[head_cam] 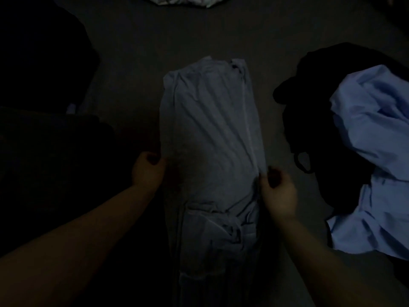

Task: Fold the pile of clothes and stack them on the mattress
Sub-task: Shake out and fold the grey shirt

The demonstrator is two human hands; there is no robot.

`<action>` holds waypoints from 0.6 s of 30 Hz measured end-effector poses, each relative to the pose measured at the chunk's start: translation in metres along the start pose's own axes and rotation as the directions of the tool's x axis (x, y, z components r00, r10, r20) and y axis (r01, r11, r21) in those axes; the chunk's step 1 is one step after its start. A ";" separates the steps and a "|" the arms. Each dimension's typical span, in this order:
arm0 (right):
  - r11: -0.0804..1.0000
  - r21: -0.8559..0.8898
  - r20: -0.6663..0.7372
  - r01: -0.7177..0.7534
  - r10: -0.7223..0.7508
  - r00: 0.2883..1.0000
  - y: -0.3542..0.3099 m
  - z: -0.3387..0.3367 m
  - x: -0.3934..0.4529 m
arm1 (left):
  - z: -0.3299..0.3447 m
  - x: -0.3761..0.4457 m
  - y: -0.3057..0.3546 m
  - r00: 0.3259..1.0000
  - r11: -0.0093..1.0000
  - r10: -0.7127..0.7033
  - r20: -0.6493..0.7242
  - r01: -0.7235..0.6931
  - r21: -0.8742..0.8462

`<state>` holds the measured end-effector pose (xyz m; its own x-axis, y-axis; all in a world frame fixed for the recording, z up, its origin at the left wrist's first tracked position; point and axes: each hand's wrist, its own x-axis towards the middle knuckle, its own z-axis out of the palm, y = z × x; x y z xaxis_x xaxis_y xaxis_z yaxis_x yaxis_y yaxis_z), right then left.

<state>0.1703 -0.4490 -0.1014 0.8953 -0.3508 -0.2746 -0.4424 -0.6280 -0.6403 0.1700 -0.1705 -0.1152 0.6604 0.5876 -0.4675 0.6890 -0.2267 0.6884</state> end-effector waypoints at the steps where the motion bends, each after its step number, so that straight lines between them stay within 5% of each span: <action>1: 1.000 0.024 0.034 0.013 -0.014 0.999 -0.010 0.002 0.010 | 0.002 0.013 0.012 0.999 0.999 0.030 0.012 -0.030 0.026; 5: 0.997 0.067 0.186 0.024 -0.036 0.982 -0.046 0.019 0.070 | 0.013 0.076 0.073 0.986 0.991 0.135 0.098 -0.137 0.010; 9: 0.984 0.179 0.252 0.025 -0.070 0.965 -0.088 0.041 0.137 | 0.025 0.130 0.131 0.982 0.935 0.132 0.138 -0.077 -0.345; 11: 0.948 0.316 0.334 -0.050 -0.061 0.941 -0.118 0.048 0.160 | 0.027 0.143 0.147 0.986 0.961 0.086 0.144 -0.044 -0.272; 13: 0.883 0.435 0.466 -0.179 -0.050 0.883 -0.143 0.055 0.175 | 0.029 0.148 0.156 0.948 0.964 0.084 0.306 0.000 -0.265; 16: 0.847 0.445 0.603 -0.289 -0.046 0.796 -0.165 0.065 0.188 | 0.028 0.145 0.171 0.776 0.980 0.041 0.630 0.091 -0.175; 18: 0.814 0.511 0.581 -0.275 -0.092 0.809 -0.174 0.063 0.196 | 0.023 0.152 0.183 0.807 0.982 0.117 0.579 -0.006 -0.190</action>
<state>0.4255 -0.3650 -0.0890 0.7948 0.1777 -0.5803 -0.5800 -0.0592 -0.8125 0.4033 -0.1404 -0.0731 0.7865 -0.0017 -0.6176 0.6155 -0.0787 0.7842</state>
